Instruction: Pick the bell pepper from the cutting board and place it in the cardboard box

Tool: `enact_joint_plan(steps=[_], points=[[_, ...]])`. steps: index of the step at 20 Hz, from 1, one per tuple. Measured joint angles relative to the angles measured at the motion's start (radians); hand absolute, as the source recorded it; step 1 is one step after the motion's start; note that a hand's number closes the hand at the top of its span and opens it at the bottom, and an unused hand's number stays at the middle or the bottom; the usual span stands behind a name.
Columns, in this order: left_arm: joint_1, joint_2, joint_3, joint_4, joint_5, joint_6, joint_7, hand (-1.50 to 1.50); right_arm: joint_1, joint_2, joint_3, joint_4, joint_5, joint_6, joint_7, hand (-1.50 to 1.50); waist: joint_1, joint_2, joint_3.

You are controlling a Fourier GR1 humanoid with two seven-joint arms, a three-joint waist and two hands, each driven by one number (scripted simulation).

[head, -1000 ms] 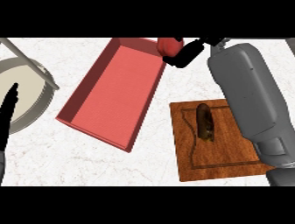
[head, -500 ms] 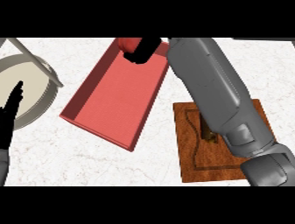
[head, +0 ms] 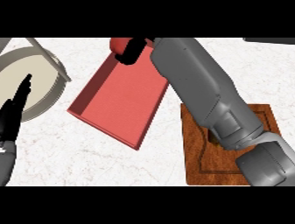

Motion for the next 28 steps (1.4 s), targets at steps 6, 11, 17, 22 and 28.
enact_joint_plan(steps=[6,11,17,22,28], points=[[-0.036,-0.018,-0.021,0.015,-0.016,0.003,-0.013,0.0,-0.007,0.001,0.04,0.104,-0.079,-0.056,0.066,-1.5,0.039,0.009,0.0],[-0.061,-0.016,-0.031,0.02,-0.021,-0.013,-0.003,0.0,0.01,0.001,0.061,0.143,-0.15,-0.062,0.068,-1.5,0.065,0.015,-0.001],[-0.053,-0.025,-0.035,0.015,-0.028,-0.008,-0.006,0.0,0.027,0.001,0.06,0.131,-0.229,-0.117,-0.013,-1.5,0.067,0.015,0.001],[-0.056,-0.02,-0.021,0.033,-0.027,-0.006,-0.015,0.0,0.019,0.001,0.005,0.112,-0.325,-0.184,-0.077,-1.5,0.048,0.014,0.002],[-0.03,-0.01,0.005,0.03,-0.018,-0.002,-0.02,0.0,0.012,-0.013,-0.096,0.125,-0.426,-0.186,-0.163,-1.5,0.011,0.008,0.002]])
